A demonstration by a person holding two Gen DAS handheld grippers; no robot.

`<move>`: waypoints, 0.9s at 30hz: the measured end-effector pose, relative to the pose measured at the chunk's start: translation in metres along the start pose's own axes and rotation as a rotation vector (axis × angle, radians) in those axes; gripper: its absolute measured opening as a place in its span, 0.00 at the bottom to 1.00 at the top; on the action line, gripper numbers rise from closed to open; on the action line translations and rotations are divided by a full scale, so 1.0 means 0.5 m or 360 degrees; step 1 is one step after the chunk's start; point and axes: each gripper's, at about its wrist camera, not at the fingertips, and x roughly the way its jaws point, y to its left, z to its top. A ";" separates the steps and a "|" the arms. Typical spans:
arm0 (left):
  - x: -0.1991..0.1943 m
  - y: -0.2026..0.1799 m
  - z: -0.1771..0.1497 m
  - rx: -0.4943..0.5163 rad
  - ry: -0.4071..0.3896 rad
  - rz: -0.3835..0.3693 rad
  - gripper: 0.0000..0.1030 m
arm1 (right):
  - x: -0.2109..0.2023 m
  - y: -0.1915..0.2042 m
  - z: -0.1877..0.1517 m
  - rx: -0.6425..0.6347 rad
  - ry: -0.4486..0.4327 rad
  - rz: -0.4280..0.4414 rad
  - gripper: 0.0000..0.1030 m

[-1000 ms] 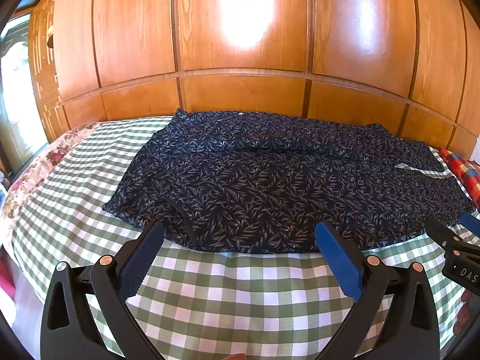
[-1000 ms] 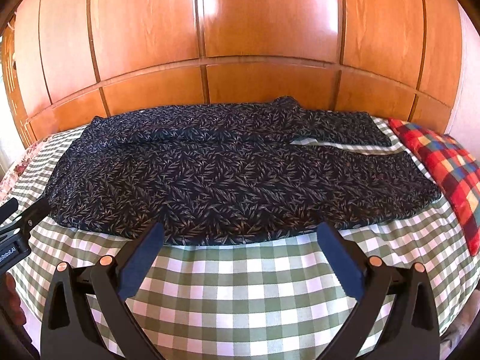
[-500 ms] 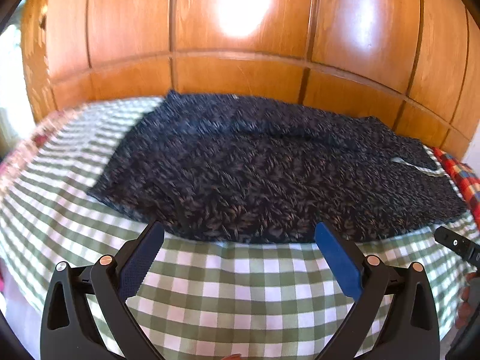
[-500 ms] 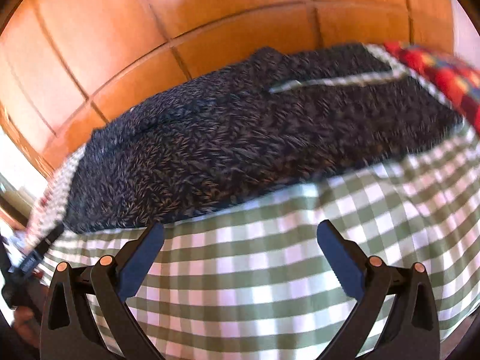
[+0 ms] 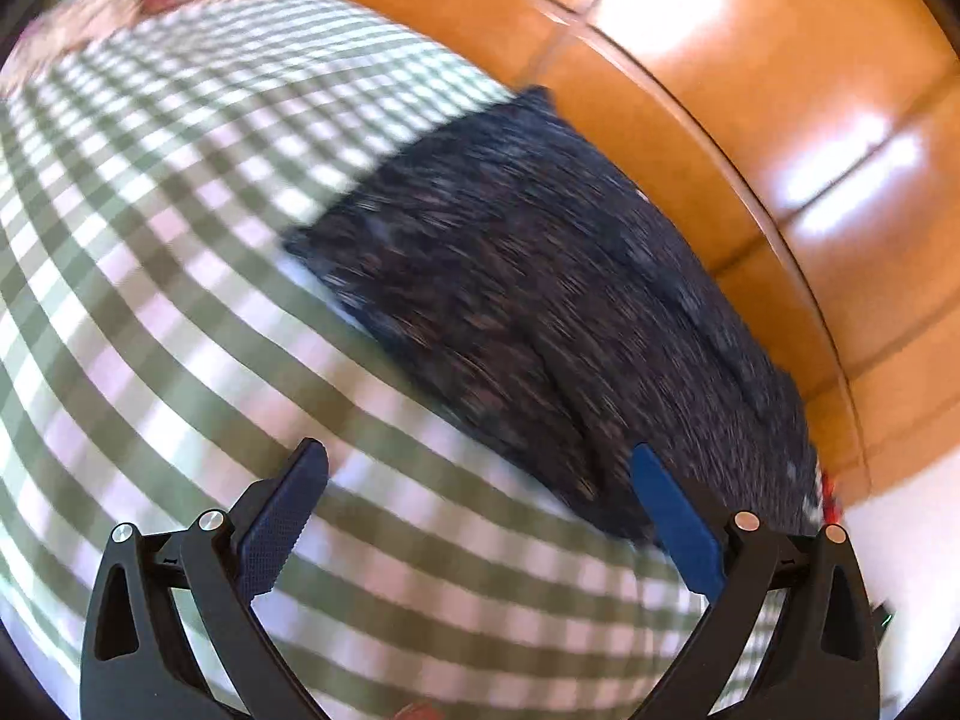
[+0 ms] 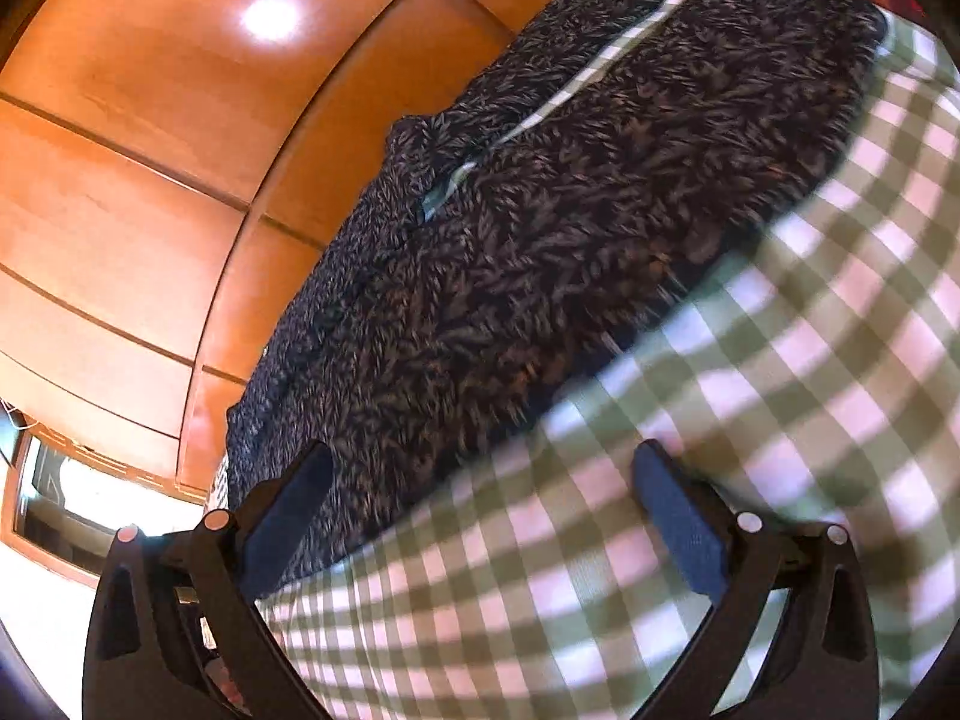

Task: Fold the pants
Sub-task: 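Lower both tools to the pants waistband and close both grippers on it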

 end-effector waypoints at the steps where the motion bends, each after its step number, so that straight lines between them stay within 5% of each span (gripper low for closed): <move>1: 0.001 0.017 0.015 -0.0058 -0.0007 -0.0028 0.97 | 0.006 0.002 0.006 -0.0003 -0.0005 -0.0006 0.95; 3: 0.006 0.029 0.036 -0.0124 -0.0021 -0.0028 0.87 | 0.021 -0.001 0.020 0.0001 -0.0015 -0.0033 0.77; 8: 0.042 0.050 0.085 -0.0235 -0.0005 -0.0006 0.46 | 0.056 -0.009 0.054 0.0037 -0.0032 -0.0104 0.53; 11: 0.060 0.057 0.096 -0.0227 -0.0005 0.0035 0.07 | 0.059 -0.014 0.062 0.0024 -0.0024 -0.0172 0.18; 14: 0.048 0.063 0.096 -0.0203 -0.0041 0.0027 0.05 | 0.055 -0.025 0.056 -0.0018 -0.0007 -0.0214 0.06; 27: -0.102 0.082 -0.027 -0.0040 -0.0007 0.0133 0.04 | -0.047 -0.042 -0.028 -0.0304 0.0127 -0.0343 0.05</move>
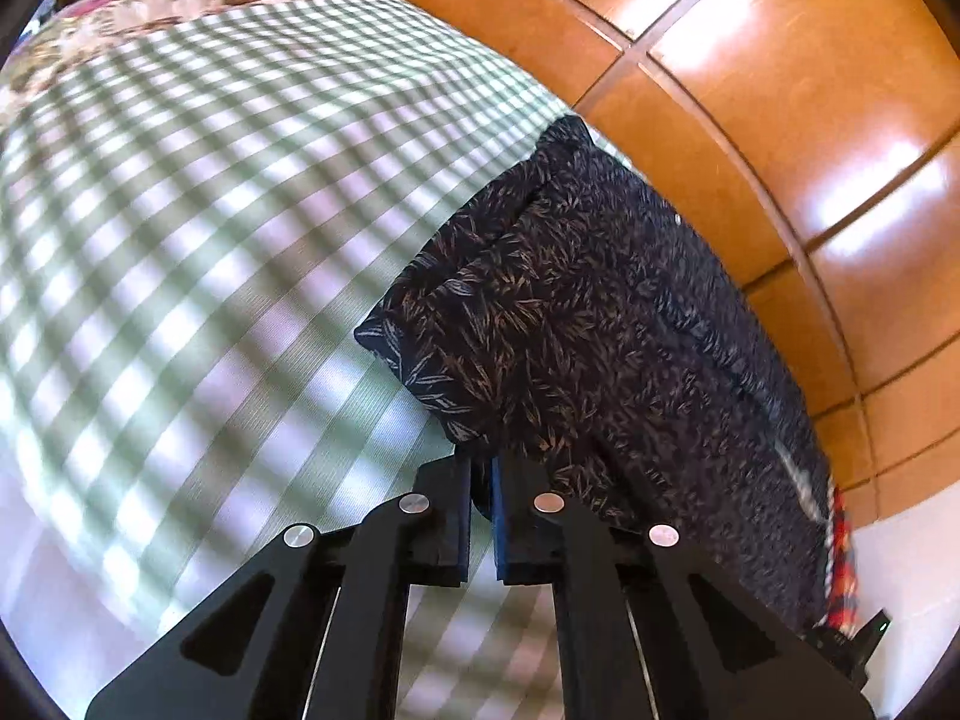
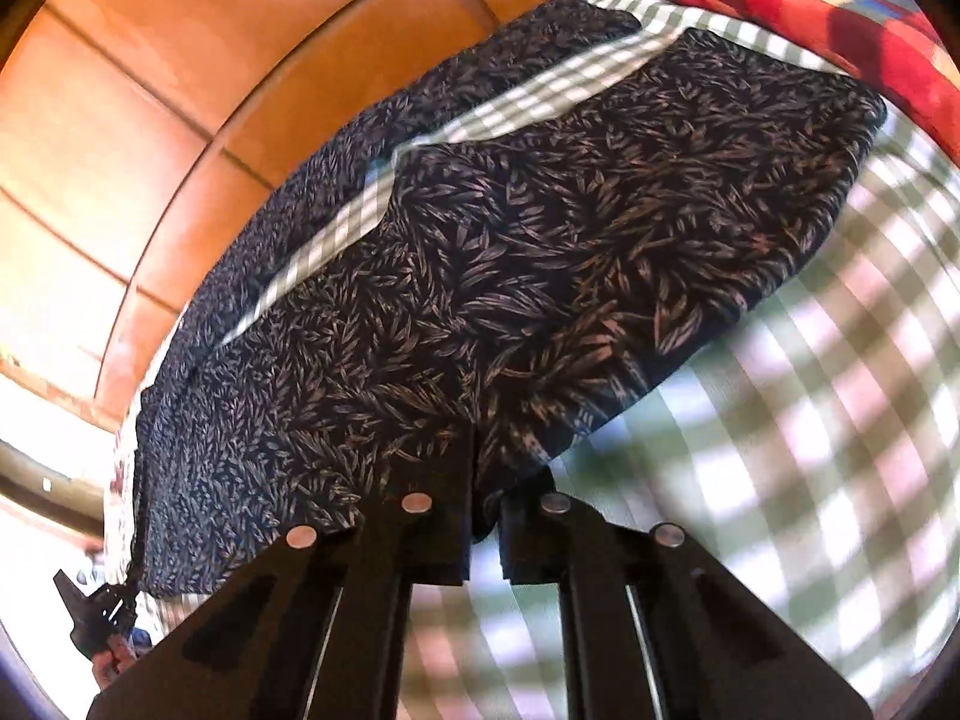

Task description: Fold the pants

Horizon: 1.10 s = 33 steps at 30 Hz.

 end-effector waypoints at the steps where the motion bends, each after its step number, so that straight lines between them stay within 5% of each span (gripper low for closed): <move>1: -0.015 0.011 -0.019 0.0000 0.0016 0.0014 0.04 | -0.009 -0.004 -0.012 -0.0014 0.0013 0.0000 0.05; 7: -0.033 0.043 -0.053 0.0002 0.0092 0.0107 0.09 | -0.049 -0.047 -0.028 0.0060 -0.0008 0.0060 0.20; 9: -0.041 0.045 -0.050 -0.0001 0.0088 0.0125 0.26 | -0.067 -0.079 -0.012 0.0158 -0.0068 0.0062 0.31; 11: -0.060 0.038 -0.044 0.0049 0.0011 0.0260 0.41 | -0.089 -0.115 0.012 0.0255 -0.0151 0.0048 0.35; 12: -0.071 0.035 -0.039 0.0066 -0.0041 0.0300 0.41 | -0.095 -0.128 0.026 0.0284 -0.0191 0.0014 0.44; 15: -0.107 0.037 -0.025 0.0064 -0.0164 0.0373 0.41 | -0.118 -0.184 0.074 0.0433 -0.0325 -0.0099 0.52; 20: -0.136 -0.010 -0.018 0.0180 -0.0297 0.0314 0.41 | -0.099 -0.265 0.161 0.0612 -0.0389 -0.0165 0.50; 22: -0.118 -0.045 -0.025 0.0270 -0.0259 0.0241 0.41 | -0.088 -0.274 0.189 0.0610 -0.0393 -0.0267 0.34; 23: -0.109 -0.061 -0.031 0.0311 -0.0239 0.0213 0.41 | -0.088 -0.271 0.200 0.0579 -0.0395 -0.0339 0.12; 24: -0.097 -0.080 -0.038 0.0354 -0.0219 0.0187 0.41 | -0.094 -0.268 0.202 0.0541 -0.0403 -0.0376 0.05; 28: -0.031 -0.161 -0.070 0.0612 -0.0106 0.0190 0.41 | -0.160 -0.247 0.171 0.0374 -0.0497 -0.0613 0.05; 33: 0.060 -0.142 -0.096 0.0606 0.0133 0.0269 0.42 | -0.144 -0.276 0.100 0.0328 -0.0352 -0.0795 0.07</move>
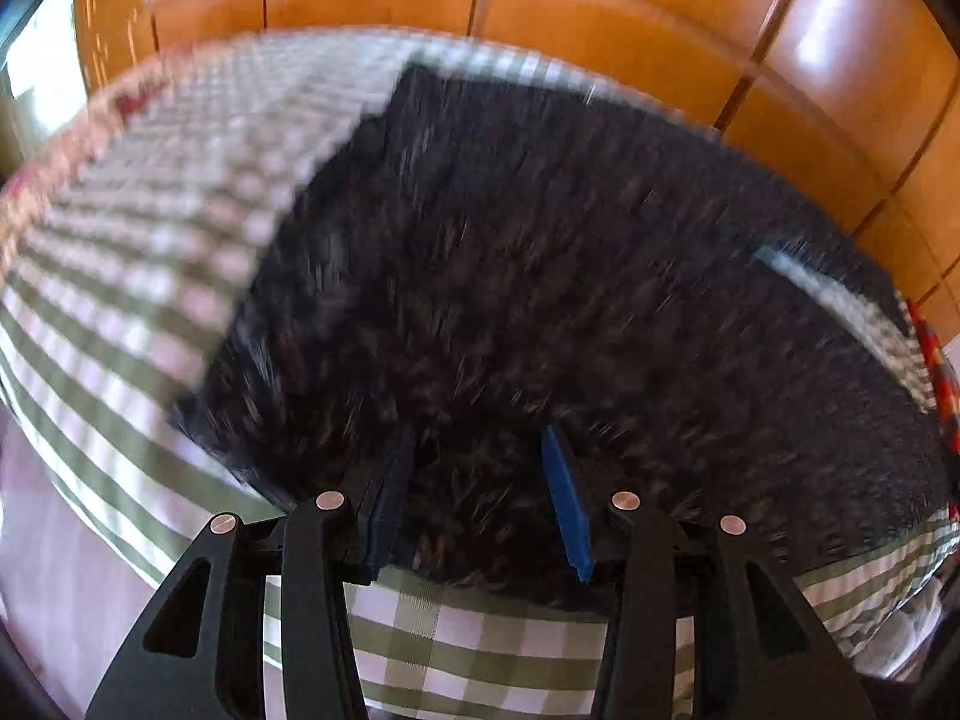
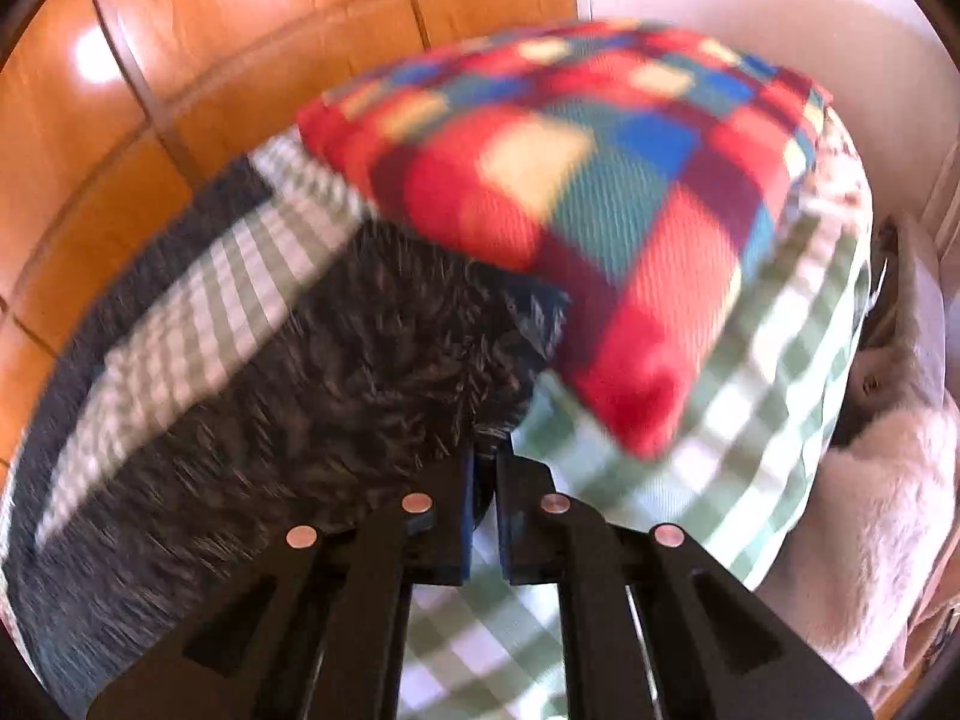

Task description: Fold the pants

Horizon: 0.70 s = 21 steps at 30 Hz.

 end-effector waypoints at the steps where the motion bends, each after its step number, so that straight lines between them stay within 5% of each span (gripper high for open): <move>1: 0.002 0.002 0.001 0.0001 -0.0012 0.0000 0.42 | 0.004 0.000 -0.002 0.0013 0.0005 0.0016 0.08; 2: 0.003 0.002 0.004 0.0008 -0.0005 0.0003 0.42 | 0.001 -0.004 -0.002 0.0046 -0.0005 0.0031 0.18; 3: 0.002 0.002 0.008 0.0008 0.0003 -0.0001 0.42 | -0.002 -0.008 0.002 0.0084 -0.0005 0.0035 0.43; 5: -0.007 0.012 0.023 -0.0018 0.0010 -0.0055 0.42 | -0.024 -0.013 0.010 0.0142 -0.0076 -0.0002 0.58; 11: -0.049 0.098 0.122 -0.0286 -0.0161 -0.0216 0.53 | -0.091 0.118 0.009 -0.0096 -0.0230 0.0137 0.64; 15: -0.029 0.135 0.218 -0.0361 -0.0257 -0.0222 0.53 | -0.082 0.289 -0.034 -0.0372 -0.0142 0.0420 0.68; 19: 0.036 0.150 0.329 -0.0415 -0.0206 -0.0210 0.55 | -0.064 0.445 -0.099 -0.0669 -0.0043 0.0574 0.68; 21: 0.079 0.163 0.375 -0.0448 -0.0172 -0.0178 0.71 | -0.055 0.509 -0.129 -0.0792 -0.0018 0.0618 0.71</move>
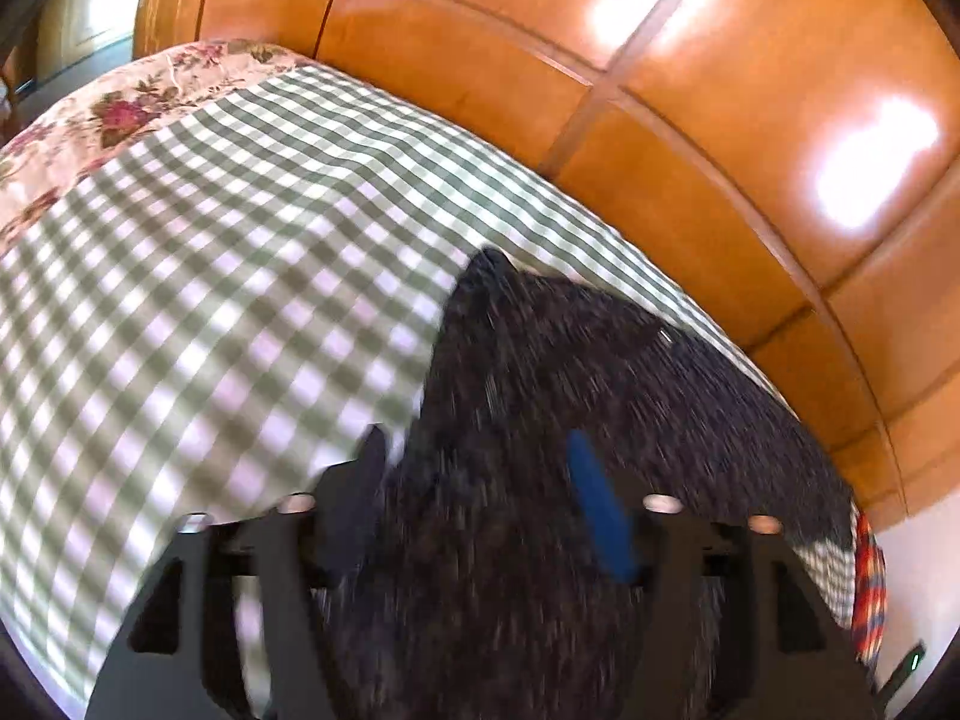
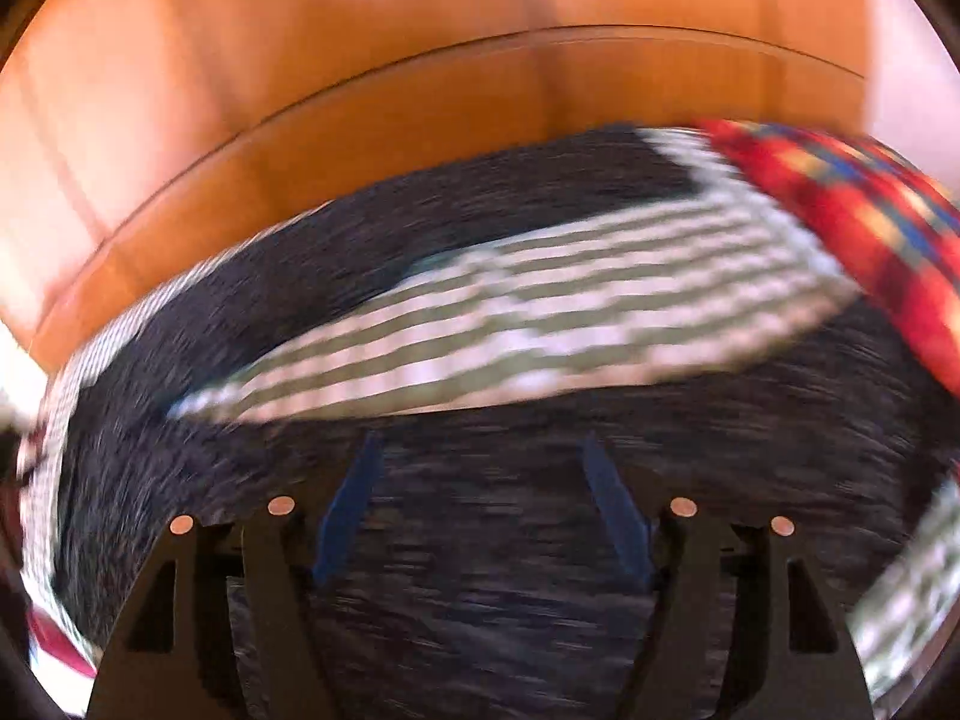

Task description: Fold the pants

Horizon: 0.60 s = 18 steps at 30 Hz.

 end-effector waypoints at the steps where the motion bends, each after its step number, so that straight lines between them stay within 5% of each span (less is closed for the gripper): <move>1: 0.023 0.003 0.020 -0.0012 0.0021 0.0016 0.72 | 0.014 0.020 -0.001 -0.0036 0.0012 0.0016 0.71; 13: 0.251 -0.019 0.177 -0.0030 0.0260 0.0142 0.72 | 0.138 0.074 -0.006 -0.0069 0.0166 0.0087 0.76; 14: 0.261 -0.020 0.179 -0.0029 0.0271 0.0170 0.67 | 0.135 0.077 -0.009 -0.0083 0.0163 0.0079 0.77; 17: 0.265 -0.055 0.178 0.0143 0.0244 0.0199 0.15 | 0.139 0.088 -0.013 -0.0117 0.0154 0.0054 0.79; 18: 0.253 -0.068 0.174 0.0199 0.0197 0.0215 0.09 | 0.140 0.089 -0.013 -0.0115 0.0153 0.0050 0.80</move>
